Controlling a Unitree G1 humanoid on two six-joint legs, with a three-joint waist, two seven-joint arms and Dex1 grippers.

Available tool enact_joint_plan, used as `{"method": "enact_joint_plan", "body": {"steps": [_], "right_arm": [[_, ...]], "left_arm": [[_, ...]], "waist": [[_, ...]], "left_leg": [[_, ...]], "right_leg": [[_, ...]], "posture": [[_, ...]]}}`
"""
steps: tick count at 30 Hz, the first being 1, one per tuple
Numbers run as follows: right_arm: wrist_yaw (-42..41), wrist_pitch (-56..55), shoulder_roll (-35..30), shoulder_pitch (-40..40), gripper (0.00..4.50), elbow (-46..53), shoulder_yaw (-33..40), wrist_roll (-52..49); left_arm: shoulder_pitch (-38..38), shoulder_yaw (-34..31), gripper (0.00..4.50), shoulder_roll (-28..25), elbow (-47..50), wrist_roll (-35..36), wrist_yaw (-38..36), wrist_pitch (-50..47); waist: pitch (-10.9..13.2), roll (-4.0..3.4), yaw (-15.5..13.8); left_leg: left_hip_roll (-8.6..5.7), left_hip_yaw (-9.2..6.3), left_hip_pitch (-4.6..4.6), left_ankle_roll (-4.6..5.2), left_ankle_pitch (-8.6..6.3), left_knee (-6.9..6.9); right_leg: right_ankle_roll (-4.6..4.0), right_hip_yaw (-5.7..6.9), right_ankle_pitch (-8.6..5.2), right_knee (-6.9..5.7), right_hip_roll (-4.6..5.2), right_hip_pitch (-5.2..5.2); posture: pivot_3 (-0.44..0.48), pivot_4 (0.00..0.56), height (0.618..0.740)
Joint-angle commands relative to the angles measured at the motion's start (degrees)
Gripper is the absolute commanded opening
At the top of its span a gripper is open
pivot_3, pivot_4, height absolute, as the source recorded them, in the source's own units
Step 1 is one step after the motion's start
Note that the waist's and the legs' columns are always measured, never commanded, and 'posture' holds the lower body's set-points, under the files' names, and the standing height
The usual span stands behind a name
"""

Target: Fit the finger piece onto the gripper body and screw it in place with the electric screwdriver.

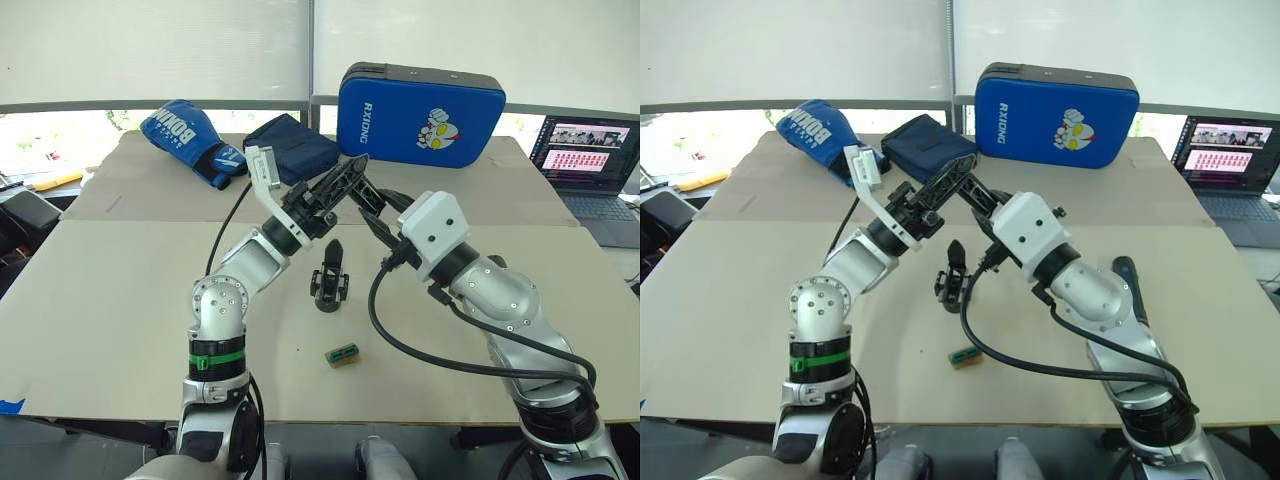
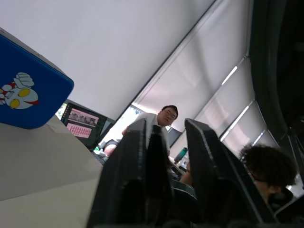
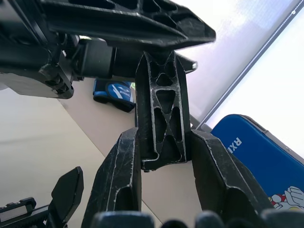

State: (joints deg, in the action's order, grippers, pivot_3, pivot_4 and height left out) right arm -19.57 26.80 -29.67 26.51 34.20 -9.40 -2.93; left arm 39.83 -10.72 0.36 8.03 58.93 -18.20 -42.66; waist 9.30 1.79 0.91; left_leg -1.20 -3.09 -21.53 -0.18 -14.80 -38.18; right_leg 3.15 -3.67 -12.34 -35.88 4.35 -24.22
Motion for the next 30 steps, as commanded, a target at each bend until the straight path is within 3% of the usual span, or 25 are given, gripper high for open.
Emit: {"method": "enact_joint_plan", "body": {"steps": [1, 3, 5, 7, 12, 16, 22, 25, 30], "right_arm": [[0.1, 0.5, 1.1, -0.5, 1.10, 1.9, 2.5, -0.1], [0.4, 1.7, 2.5, -0.8, 1.10, 2.1, 3.7, -1.4], [-0.8, 2.2, 2.1, -0.6, 2.13, 2.4, 4.2, -1.5], [-2.1, 2.6, 1.4, -0.5, 2.83, 2.9, 4.8, -1.8], [-12.7, 6.6, -6.2, 0.1, 4.48, 2.2, 14.9, -12.0], [-25.5, 24.5, -15.3, 1.0, 4.48, 1.0, 23.1, -34.0], [-23.6, 47.1, -16.9, 8.1, 4.48, -3.6, 23.4, -56.2], [-19.9, 53.5, -15.0, 10.8, 4.48, -6.5, 20.1, -58.9], [-15.2, 58.2, -8.6, 15.2, 4.48, -8.7, 16.6, -62.0]], "left_arm": [[1.6, 0.0, 0.00, 0.1, 1.1, 1.1, 0.2, 0.8], [1.8, -0.2, 0.00, 0.1, 0.8, 1.5, 0.3, 0.7], [2.2, -0.5, 0.00, 0.2, 0.6, 2.2, -0.1, 0.7], [2.6, -0.8, 0.00, 0.1, 0.3, 2.7, -0.5, 0.9], [5.2, -0.8, 0.00, -6.5, -5.1, 0.5, -11.3, 2.0], [7.7, 0.7, 0.00, -15.8, -12.8, -0.5, -25.9, -1.1], [7.7, 11.2, 0.00, -26.7, -16.9, -7.2, -51.1, -2.0], [7.5, 14.5, 0.00, -28.0, -15.8, -9.0, -56.9, -2.1], [6.9, 16.3, 0.00, -26.8, -14.4, -11.3, -59.2, -1.0]], "waist": [[0.0, 0.00, 0.0], [0.0, 0.00, 0.0], [0.0, 0.00, 0.0], [0.0, 0.00, -0.1], [0.0, 0.01, -0.1], [0.1, 0.00, 0.1], [0.2, -0.06, 1.1], [0.2, -0.04, 1.0], [0.2, -0.05, 1.1]], "left_leg": [[-0.01, 0.00, 0.01, 0.00, 0.00, 0.00], [0.00, 0.00, 0.00, 0.00, 0.00, 0.00], [0.00, 0.00, 0.00, 0.00, 0.00, 0.00], [-0.02, -0.01, -0.01, 0.00, 0.00, 0.00], [-0.05, 0.00, -0.02, 0.00, 0.00, -0.02], [-0.04, 0.00, 0.01, 0.02, -0.01, -0.01], [0.09, -0.02, 0.03, 0.08, -0.04, 0.03], [0.06, -0.01, -0.06, 0.08, -0.04, 0.02], [0.07, -0.04, -0.19, 0.08, -0.04, -0.01]], "right_leg": [[0.00, 0.00, 0.00, 0.00, 0.01, 0.01], [0.00, 0.00, 0.00, 0.00, 0.00, 0.00], [0.00, 0.00, 0.00, 0.00, 0.00, 0.00], [0.00, 0.00, 0.00, 0.01, 0.01, 0.00], [0.00, 0.01, 0.00, 0.03, 0.02, 0.02], [0.00, 0.01, -0.01, 0.03, 0.00, 0.06], [-0.12, 0.05, -0.05, 0.00, -0.10, 0.03], [-0.10, 0.06, -0.05, 0.04, -0.03, 0.00], [-0.08, 0.06, -0.04, 0.00, -0.02, -0.13]], "posture": [[0.000, 0.150, 0.740], [0.000, 0.150, 0.740], [0.000, 0.150, 0.740], [0.000, 0.150, 0.740], [0.000, 0.150, 0.740], [0.000, 0.150, 0.740], [0.000, 0.150, 0.740], [0.000, 0.150, 0.740], [0.000, 0.150, 0.740]]}}
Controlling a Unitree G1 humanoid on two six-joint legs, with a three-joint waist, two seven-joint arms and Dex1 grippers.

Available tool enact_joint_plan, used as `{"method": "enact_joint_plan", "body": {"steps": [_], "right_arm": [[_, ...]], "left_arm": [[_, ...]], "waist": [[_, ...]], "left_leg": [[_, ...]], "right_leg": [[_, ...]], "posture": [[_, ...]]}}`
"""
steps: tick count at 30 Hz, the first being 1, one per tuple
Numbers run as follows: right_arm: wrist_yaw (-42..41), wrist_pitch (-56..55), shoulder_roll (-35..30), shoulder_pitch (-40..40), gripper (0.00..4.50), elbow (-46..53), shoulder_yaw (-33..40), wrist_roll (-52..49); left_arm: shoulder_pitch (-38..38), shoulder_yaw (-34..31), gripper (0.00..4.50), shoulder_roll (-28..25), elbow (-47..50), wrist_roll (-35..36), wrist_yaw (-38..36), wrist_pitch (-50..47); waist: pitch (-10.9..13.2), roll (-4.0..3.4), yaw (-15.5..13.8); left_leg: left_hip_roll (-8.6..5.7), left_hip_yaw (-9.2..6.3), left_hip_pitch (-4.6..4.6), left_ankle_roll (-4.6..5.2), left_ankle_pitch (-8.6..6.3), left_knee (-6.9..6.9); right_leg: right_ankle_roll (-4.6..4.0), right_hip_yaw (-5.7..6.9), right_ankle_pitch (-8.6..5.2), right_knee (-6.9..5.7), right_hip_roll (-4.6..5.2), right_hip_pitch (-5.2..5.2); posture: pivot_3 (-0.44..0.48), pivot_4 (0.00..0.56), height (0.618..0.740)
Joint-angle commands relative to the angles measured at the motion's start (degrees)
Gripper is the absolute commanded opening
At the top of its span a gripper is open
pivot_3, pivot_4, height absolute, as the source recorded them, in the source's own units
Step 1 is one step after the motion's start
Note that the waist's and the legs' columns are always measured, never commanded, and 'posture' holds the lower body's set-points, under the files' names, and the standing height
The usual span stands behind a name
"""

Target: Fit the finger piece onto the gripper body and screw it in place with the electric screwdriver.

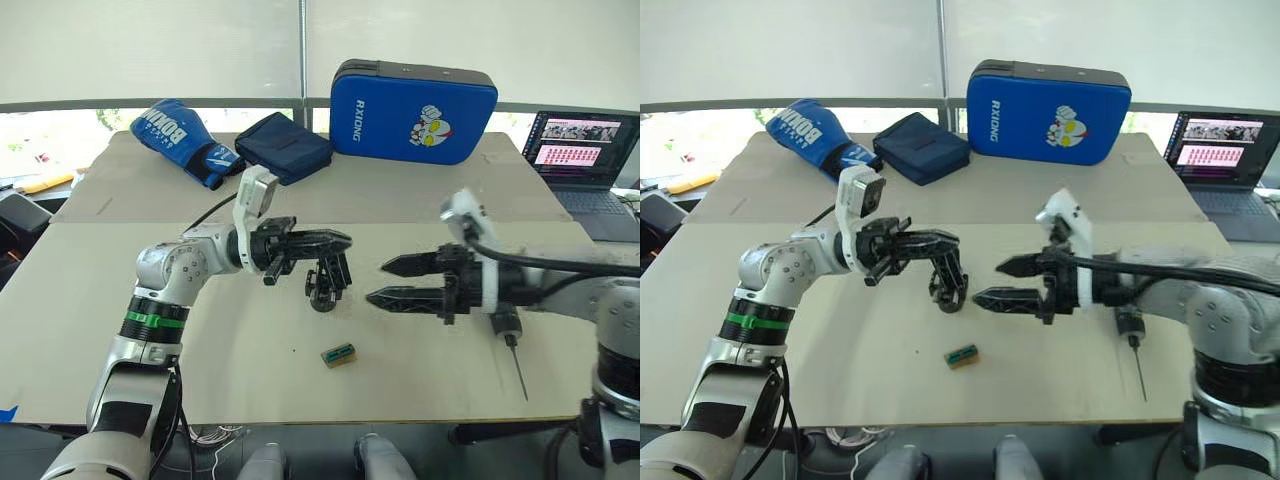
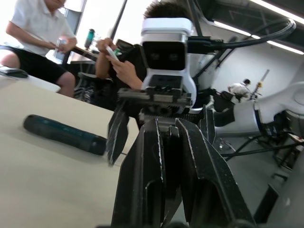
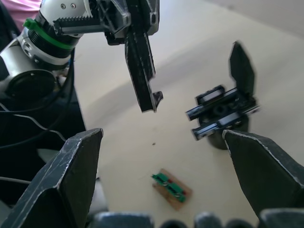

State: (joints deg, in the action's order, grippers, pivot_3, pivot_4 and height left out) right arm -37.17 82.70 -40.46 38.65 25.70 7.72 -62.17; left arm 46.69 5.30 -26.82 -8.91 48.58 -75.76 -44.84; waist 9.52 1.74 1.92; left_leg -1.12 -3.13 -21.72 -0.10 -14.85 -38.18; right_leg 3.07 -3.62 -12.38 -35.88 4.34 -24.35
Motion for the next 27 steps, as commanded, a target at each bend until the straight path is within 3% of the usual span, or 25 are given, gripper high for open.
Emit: {"method": "enact_joint_plan", "body": {"steps": [1, 7, 13, 16, 25, 27], "right_arm": [[3.5, 2.9, 3.7, 3.9, 4.48, -0.6, -1.2, -2.8], [6.4, 3.8, 9.0, 6.1, 4.48, -1.7, -3.1, -4.4], [6.5, 4.5, 7.8, 5.5, 4.48, -1.1, -4.2, -4.5], [6.3, 3.9, 6.8, 4.7, 3.68, -0.5, -4.9, -4.4], [7.1, 3.7, 6.9, 3.9, 0.56, 0.1, -4.8, -5.2], [7.4, 3.5, 7.1, 3.7, 0.41, 0.2, -4.7, -5.2]], "left_arm": [[-0.3, 0.5, 0.00, 0.6, 2.9, -1.4, -1.8, 1.4], [-2.0, 1.2, 0.00, 1.2, 5.1, -2.6, -3.0, 1.7], [-3.2, 1.1, 0.00, 1.3, 6.0, -4.0, -2.8, 1.8], [-3.6, 1.0, 0.00, 1.4, 6.2, -4.3, -2.6, 1.8], [-3.7, -0.8, 0.00, 2.5, 6.6, -2.6, -1.3, 0.1], [-3.7, -0.6, 0.00, 2.3, 6.8, -3.1, -1.7, 0.6]], "waist": [[0.0, -0.01, 0.1], [0.0, -0.02, 0.2], [0.0, -0.03, 0.1], [0.0, -0.03, 0.2], [0.0, -0.03, 0.3], [0.0, -0.03, 0.3]], "left_leg": [[0.00, 0.00, -0.05, 0.00, 0.00, 0.00], [-0.01, -0.06, -0.13, 0.00, 0.00, -0.02], [-0.02, -0.07, -0.19, 0.00, 0.00, -0.08], [-0.02, -0.06, -0.19, 0.00, 0.00, -0.09], [-0.01, -0.07, -0.19, 0.00, 0.00, -0.09], [0.00, -0.07, -0.19, 0.00, 0.00, -0.09]], "right_leg": [[0.00, 0.00, 0.00, -0.02, 0.00, -0.05], [0.02, 0.02, 0.01, -0.03, 0.04, -0.12], [0.04, 0.03, 0.03, -0.04, 0.05, -0.14], [0.04, 0.04, 0.03, -0.04, 0.04, -0.14], [0.04, 0.04, 0.03, -0.05, 0.03, -0.15], [0.04, 0.05, 0.03, -0.06, 0.02, -0.15]], "posture": [[0.000, 0.150, 0.740], [0.000, 0.150, 0.740], [0.000, 0.150, 0.740], [0.000, 0.150, 0.740], [0.000, 0.150, 0.740], [0.000, 0.150, 0.740]]}}
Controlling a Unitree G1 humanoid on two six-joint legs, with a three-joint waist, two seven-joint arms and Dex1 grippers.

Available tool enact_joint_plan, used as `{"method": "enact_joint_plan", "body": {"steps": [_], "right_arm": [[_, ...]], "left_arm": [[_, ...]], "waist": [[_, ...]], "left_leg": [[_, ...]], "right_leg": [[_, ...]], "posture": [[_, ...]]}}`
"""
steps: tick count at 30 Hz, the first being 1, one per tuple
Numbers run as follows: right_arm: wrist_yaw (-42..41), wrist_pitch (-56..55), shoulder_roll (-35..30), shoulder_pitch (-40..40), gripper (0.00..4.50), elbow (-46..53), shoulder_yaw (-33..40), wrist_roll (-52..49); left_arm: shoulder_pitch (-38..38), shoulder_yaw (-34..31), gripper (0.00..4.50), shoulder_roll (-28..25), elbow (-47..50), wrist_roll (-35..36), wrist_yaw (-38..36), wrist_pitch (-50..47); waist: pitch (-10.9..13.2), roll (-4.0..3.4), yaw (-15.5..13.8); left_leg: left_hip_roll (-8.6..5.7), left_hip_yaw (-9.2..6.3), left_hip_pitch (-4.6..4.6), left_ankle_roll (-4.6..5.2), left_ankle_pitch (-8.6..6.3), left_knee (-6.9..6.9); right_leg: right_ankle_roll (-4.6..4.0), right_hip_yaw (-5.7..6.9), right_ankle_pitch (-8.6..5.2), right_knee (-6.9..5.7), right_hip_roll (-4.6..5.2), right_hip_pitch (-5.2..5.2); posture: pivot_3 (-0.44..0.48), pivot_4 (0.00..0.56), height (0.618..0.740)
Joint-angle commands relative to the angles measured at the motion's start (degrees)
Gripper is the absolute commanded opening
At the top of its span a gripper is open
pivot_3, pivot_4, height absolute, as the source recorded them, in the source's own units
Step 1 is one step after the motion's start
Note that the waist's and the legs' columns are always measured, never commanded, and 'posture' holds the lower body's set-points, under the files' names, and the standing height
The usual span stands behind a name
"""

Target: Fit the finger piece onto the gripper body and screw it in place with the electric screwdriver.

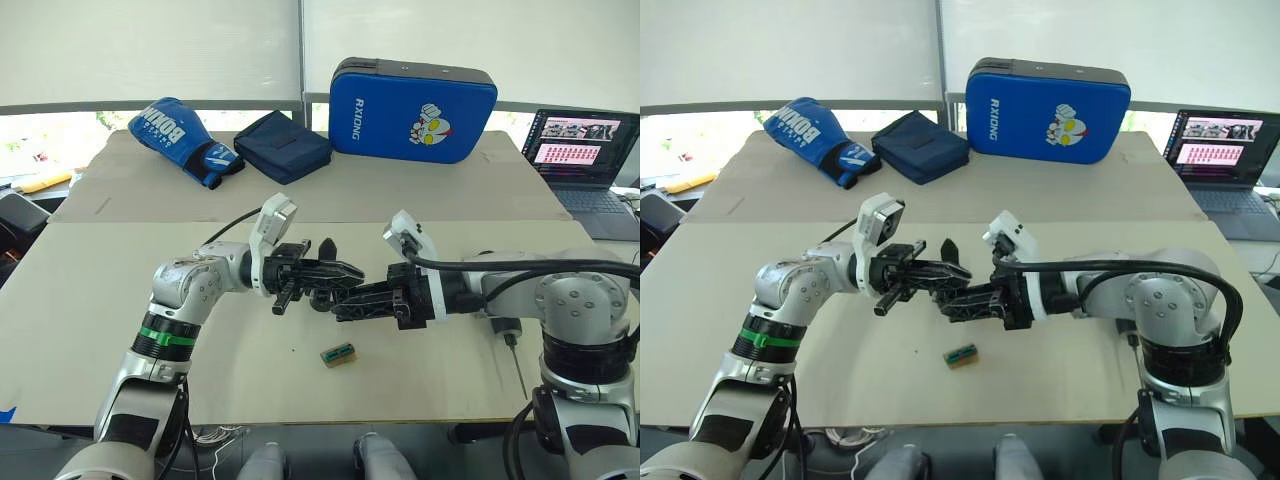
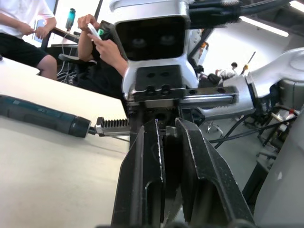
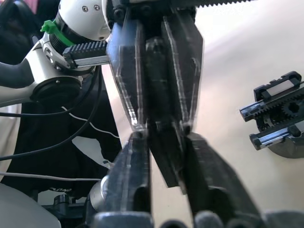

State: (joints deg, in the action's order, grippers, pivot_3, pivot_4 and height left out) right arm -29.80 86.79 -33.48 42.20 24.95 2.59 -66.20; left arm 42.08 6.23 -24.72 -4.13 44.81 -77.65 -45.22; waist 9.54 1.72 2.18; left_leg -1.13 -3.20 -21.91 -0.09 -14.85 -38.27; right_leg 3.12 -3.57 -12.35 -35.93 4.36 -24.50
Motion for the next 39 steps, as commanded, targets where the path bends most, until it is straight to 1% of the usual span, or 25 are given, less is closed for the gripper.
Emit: {"method": "enact_joint_plan", "body": {"steps": [1, 4, 6, 7, 8, 9, 11, 12, 13, 14, 16, 18, 21, 22, 25, 27, 30, 39], "right_arm": [[0.1, -0.8, 0.2, 0.1, 0.41, 1.0, 0.5, -1.1], [-0.3, -1.7, -0.3, -0.6, 0.41, 1.6, 0.7, -0.8], [-1.3, -2.8, -1.3, -1.5, 0.41, 2.5, 1.2, -0.6], [-1.9, -3.9, -1.9, -2.1, 0.39, 3.1, 1.6, -0.5], [-2.2, -4.8, -2.4, -2.9, 0.38, 3.7, 2.3, -0.5], [-2.4, -5.5, -2.8, -3.4, 0.38, 4.0, 2.6, -0.5], [-1.4, -6.7, -2.2, -4.8, 0.38, 3.5, 5.4, -2.5], [-1.4, -7.0, -2.6, -5.6, 0.38, 3.5, 6.2, -3.1], [-1.8, -8.0, -2.9, -7.0, 0.38, 3.8, 7.3, -3.2], [-2.1, -8.8, -3.2, -8.0, 0.38, 4.2, 7.9, -3.2], [-5.3, -14.4, -2.3, -11.8, 0.38, 5.0, 10.4, -2.5], [-10.4, -21.1, -2.4, -16.5, 0.38, 5.7, 11.8, 0.0], [-13.7, -27.0, -4.2, -20.9, 0.38, 5.6, 10.2, 5.2], [-15.3, -30.6, -3.3, -21.9, 0.38, 5.4, 10.3, 6.7], [-19.3, -37.0, -3.0, -24.2, 0.38, 4.8, 9.1, 10.5], [-21.4, -41.2, -3.5, -25.6, 0.38, 4.0, 7.6, 14.3], [-24.6, -47.0, -2.5, -26.6, 0.38, 3.0, 7.1, 16.8], [-26.0, -49.9, -3.4, -29.0, 0.38, 4.0, 5.9, 18.4]], "left_arm": [[0.8, -1.6, 0.00, 0.0, 2.2, 0.6, -0.1, 1.0], [0.9, -2.2, 0.00, -0.9, 2.3, 1.8, 0.0, -1.4], [1.1, -3.3, 1.04, -1.6, 2.1, 2.0, 1.2, -2.1], [1.0, -4.1, 1.39, -2.4, 1.9, 1.8, 0.9, -1.4], [0.7, -5.4, 1.89, -3.0, 1.1, 0.7, 0.8, 1.2], [0.6, -6.3, 2.26, -3.5, 0.6, 0.0, 0.7, 3.0], [0.0, -8.4, 3.16, -4.7, -2.1, -3.1, -0.5, 10.3], [-0.6, -8.7, 3.61, -5.7, -4.0, -5.4, -2.3, 15.1], [-1.4, -8.2, 4.21, -7.3, -6.4, -9.0, -4.2, 21.1], [-1.9, -7.6, 4.48, -8.3, -8.2, -11.4, -5.6, 25.1], [-2.8, -6.9, 4.50, -10.0, -13.4, -16.2, -7.5, 33.9], [-3.0, -7.2, 4.50, -10.5, -19.9, -19.5, -7.2, 40.2], [-3.7, -5.9, 4.50, -10.2, -28.5, -25.2, -6.9, 50.3], [-3.8, -5.2, 4.50, -9.6, -30.0, -26.3, -6.9, 51.9], [-3.3, -3.6, 4.50, -7.0, -33.5, -29.0, -5.9, 54.6], [-2.6, -2.4, 4.50, -4.1, -35.7, -31.0, -3.6, 56.3], [-1.2, -1.3, 4.50, -1.0, -38.4, -32.8, -2.1, 57.6], [4.3, 1.3, 4.50, 5.7, -47.6, -37.4, 0.1, 60.7]], "waist": [[0.0, 0.00, 0.0], [0.0, 0.00, 0.0], [0.0, 0.00, 0.0], [0.0, 0.00, 0.0], [0.0, 0.00, 0.0], [0.0, 0.00, 0.1], [0.0, 0.00, 0.1], [0.0, 0.00, 0.1], [0.0, -0.01, 0.0], [0.0, 0.00, 0.0], [0.0, 0.00, -0.1], [0.0, 0.00, -0.5], [0.0, 0.00, -1.2], [0.0, 0.00, -1.3], [0.0, 0.00, -1.6], [0.0, 0.00, -1.8], [0.0, 0.02, -1.8], [0.0, 0.03, -1.4]], "left_leg": [[-0.01, 0.00, 0.00, 0.00, 0.00, 0.00], [-0.01, 0.00, 0.00, 0.00, 0.00, 0.00], [0.00, 0.00, 0.00, 0.00, 0.00, 0.00], [-0.01, -0.01, -0.01, 0.00, 0.00, 0.00], [0.00, -0.01, -0.01, 0.00, 0.00, 0.00], [0.00, 0.00, -0.01, 0.00, 0.00, 0.00], [0.01, 0.00, 0.00, 0.00, 0.00, 0.00], [0.03, 0.01, 0.01, 0.00, 0.00, 0.00], [0.02, 0.02, 0.02, 0.00, 0.00, 0.00], [0.02, 0.03, 0.03, 0.00, 0.00, 0.00], [0.01, 0.04, 0.02, 0.00, 0.00, 0.01], [-0.02, 0.06, -0.03, 0.00, 0.00, 0.01], [-0.03, 0.07, -0.05, 0.01, -0.01, -0.08], [-0.03, 0.07, -0.08, 0.01, -0.01, -0.14], [-0.02, 0.04, -0.15, 0.02, -0.01, -0.30], [-0.03, 0.02, -0.19, 0.08, -0.05, -0.43], [-0.04, 0.00, -0.22, 0.13, -0.08, -0.58], [-0.04, -0.02, -0.18, 0.14, -0.09, -0.58]], "right_leg": [[0.00, 0.00, 0.00, 0.00, 0.01, 0.00], [0.00, 0.00, 0.00, 0.00, 0.00, 0.00], [0.00, 0.00, 0.00, 0.00, 0.00, 0.00], [0.00, 0.00, 0.00, 0.00, 0.00, 0.00], [0.00, 0.01, 0.00, 0.00, 0.00, 0.00], [0.00, 0.00, 0.00, 0.00, 0.00, 0.00], [0.00, 0.00, 0.00, 0.00, 0.00, -0.03], [0.00, 0.00, 0.00, -0.01, -0.01, -0.02], [-0.01, 0.00, 0.00, -0.02, -0.01, -0.02], [-0.01, 0.00, 0.00, -0.02, -0.01, -0.02], [-0.01, 0.01, 0.00, 0.02, 0.00, -0.01], [0.00, 0.02, 0.01, 0.06, 0.03, -0.01], [0.06, 0.02, 0.04, 0.07, 0.04, 0.02], [0.08, 0.02, 0.05, 0.07, 0.04, 0.02], [0.10, 0.05, 0.07, 0.03, 0.03, 0.02], [0.11, 0.10, 0.07, 0.00, 0.03, 0.06], [0.15, 0.13, 0.09, 0.01, 0.04, 0.12], [0.15, 0.13, 0.09, -0.05, 0.01, 0.12]], "posture": [[0.000, 0.150, 0.740], [0.000, 0.150, 0.740], [0.000, 0.150, 0.740], [0.000, 0.150, 0.740], [0.000, 0.150, 0.740], [0.000, 0.150, 0.740], [0.000, 0.150, 0.740], [0.000, 0.150, 0.740], [0.000, 0.150, 0.740], [0.000, 0.150, 0.740], [0.000, 0.150, 0.740], [0.000, 0.150, 0.740], [0.000, 0.150, 0.740], [0.000, 0.150, 0.740], [0.000, 0.150, 0.740], [0.000, 0.150, 0.740], [0.000, 0.150, 0.740], [0.000, 0.150, 0.740]]}}
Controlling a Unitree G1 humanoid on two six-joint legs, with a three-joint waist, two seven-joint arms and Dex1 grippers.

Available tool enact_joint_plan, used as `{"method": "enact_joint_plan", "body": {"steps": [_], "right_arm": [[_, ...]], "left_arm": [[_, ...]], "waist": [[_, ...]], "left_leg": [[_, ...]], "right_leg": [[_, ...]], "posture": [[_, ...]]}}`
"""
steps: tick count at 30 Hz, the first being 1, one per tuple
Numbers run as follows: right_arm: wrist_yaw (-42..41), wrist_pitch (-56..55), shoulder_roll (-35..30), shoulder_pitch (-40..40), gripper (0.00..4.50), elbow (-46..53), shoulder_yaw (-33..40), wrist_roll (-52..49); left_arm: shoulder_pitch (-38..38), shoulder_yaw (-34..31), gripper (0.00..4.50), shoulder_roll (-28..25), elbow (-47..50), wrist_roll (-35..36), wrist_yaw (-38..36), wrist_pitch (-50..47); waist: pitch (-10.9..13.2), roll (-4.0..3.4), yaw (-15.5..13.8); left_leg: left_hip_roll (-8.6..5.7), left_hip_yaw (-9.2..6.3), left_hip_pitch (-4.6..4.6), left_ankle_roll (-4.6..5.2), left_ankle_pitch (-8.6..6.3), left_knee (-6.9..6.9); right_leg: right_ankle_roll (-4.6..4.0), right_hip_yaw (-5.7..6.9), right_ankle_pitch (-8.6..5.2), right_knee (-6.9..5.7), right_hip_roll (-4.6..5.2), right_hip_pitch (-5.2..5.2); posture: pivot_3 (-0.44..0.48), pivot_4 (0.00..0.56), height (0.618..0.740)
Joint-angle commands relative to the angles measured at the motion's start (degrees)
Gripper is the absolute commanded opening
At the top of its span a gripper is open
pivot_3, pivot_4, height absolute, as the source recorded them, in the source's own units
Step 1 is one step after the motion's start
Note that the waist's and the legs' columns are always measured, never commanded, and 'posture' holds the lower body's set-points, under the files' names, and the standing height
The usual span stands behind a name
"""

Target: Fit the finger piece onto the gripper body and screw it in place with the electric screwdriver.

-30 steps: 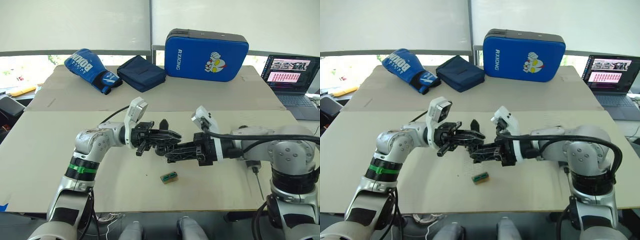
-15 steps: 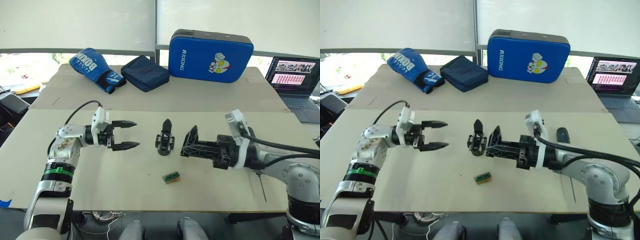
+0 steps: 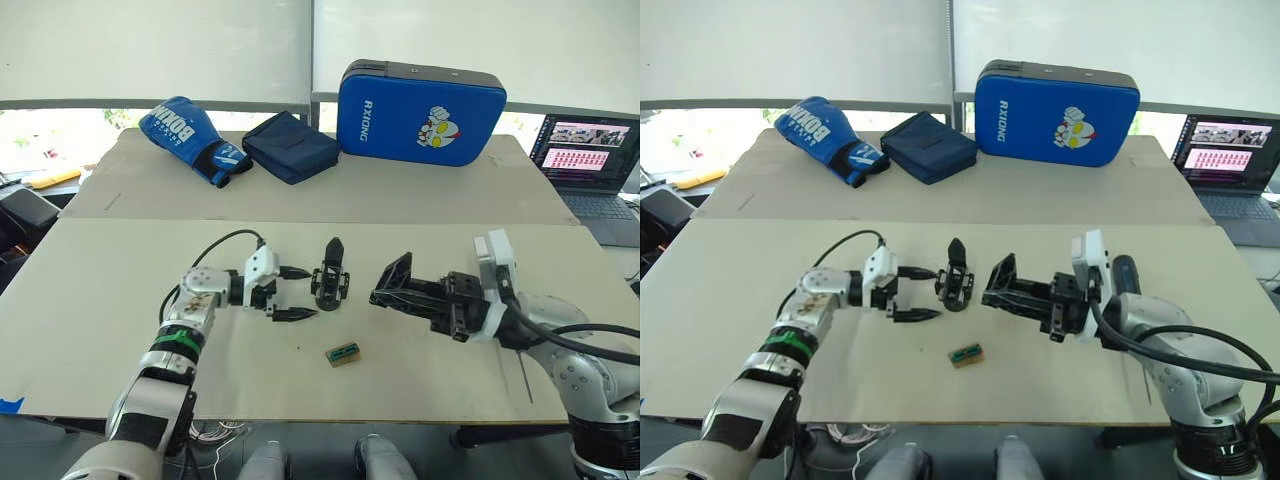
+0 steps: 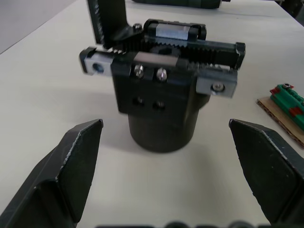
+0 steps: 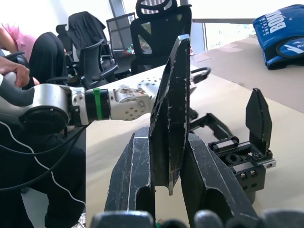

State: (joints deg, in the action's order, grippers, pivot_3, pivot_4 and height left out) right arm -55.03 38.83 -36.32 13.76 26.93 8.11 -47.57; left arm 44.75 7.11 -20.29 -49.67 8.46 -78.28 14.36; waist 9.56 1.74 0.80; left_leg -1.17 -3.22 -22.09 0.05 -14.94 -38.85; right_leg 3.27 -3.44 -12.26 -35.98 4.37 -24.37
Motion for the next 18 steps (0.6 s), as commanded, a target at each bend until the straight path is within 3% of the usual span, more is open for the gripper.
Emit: {"method": "enact_joint_plan", "body": {"steps": [1, 10, 18], "right_arm": [[-0.7, -2.0, -0.6, -0.8, 0.38, 2.2, 0.2, -0.2], [0.4, -2.0, -0.6, -1.5, 0.38, 3.5, -0.2, -0.6], [1.1, -1.3, -0.8, -2.0, 0.38, 4.4, -0.2, -1.1]], "left_arm": [[2.1, 0.6, 4.50, 1.9, -2.8, -1.4, 0.7, 1.6], [4.6, 0.7, 4.50, 3.8, -9.1, -4.5, 4.1, 5.0], [5.0, 0.9, 4.50, 5.3, -10.7, -4.8, 2.6, 5.1]], "waist": [[0.0, 0.00, 0.0], [0.0, 0.01, 0.0], [0.0, 0.01, 0.0]], "left_leg": [[0.00, 0.00, 0.00, 0.00, 0.00, 0.00], [-0.01, -0.01, 0.00, 0.00, 0.00, -0.02], [-0.02, -0.01, 0.00, 0.00, 0.00, -0.04]], "right_leg": [[0.00, 0.00, 0.00, 0.00, 0.00, 0.00], [0.00, 0.00, 0.00, -0.03, 0.00, 0.01], [0.00, 0.00, 0.00, -0.04, 0.01, 0.01]], "posture": [[0.000, 0.150, 0.740], [0.000, 0.150, 0.740], [0.000, 0.150, 0.740]]}}
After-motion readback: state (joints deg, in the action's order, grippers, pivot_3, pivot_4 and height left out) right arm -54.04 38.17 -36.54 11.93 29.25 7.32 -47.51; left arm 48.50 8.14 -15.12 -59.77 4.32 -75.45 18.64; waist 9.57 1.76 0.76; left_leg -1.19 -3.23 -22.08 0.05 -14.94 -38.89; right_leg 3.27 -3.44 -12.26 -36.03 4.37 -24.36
